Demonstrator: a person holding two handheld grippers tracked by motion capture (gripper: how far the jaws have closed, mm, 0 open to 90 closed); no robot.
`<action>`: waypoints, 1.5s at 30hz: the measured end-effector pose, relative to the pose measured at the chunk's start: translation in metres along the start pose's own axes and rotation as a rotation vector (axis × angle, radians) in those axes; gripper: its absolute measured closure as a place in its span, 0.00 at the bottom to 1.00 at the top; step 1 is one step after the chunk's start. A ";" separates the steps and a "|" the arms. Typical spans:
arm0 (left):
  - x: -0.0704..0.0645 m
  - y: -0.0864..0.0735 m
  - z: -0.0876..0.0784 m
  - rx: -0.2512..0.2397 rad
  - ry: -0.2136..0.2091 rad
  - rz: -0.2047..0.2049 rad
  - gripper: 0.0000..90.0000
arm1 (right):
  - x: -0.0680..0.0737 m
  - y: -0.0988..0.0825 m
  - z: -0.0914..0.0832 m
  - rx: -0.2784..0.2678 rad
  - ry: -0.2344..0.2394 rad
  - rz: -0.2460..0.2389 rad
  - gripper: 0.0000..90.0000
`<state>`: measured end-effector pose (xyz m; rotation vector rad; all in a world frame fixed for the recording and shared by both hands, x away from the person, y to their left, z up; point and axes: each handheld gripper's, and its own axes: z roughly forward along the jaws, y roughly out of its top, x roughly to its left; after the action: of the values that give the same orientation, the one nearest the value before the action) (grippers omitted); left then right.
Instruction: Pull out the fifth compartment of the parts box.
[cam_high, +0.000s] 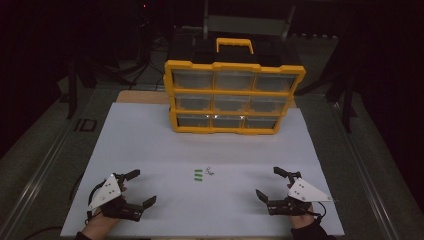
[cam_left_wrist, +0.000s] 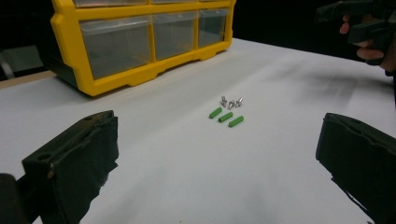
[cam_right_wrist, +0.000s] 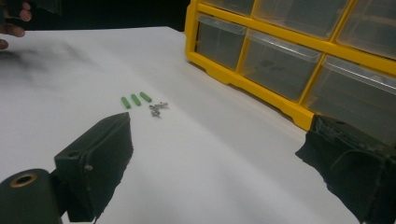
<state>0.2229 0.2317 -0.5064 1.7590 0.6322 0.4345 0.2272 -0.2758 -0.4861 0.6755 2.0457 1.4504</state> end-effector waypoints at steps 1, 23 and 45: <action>-0.001 0.000 0.001 0.003 -0.003 0.004 0.00 | 0.001 0.000 0.000 0.003 -0.004 -0.008 0.09; -0.005 0.002 0.002 -0.014 -0.007 0.006 0.00 | 0.006 0.010 0.000 0.027 0.026 -0.030 0.08; -0.006 0.003 0.002 -0.026 -0.016 0.006 0.00 | 0.001 0.090 -0.003 -0.048 0.011 -0.211 0.08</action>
<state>0.2203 0.2257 -0.5042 1.7389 0.6074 0.4301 0.2321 -0.2508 -0.4002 0.4191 2.0166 1.3787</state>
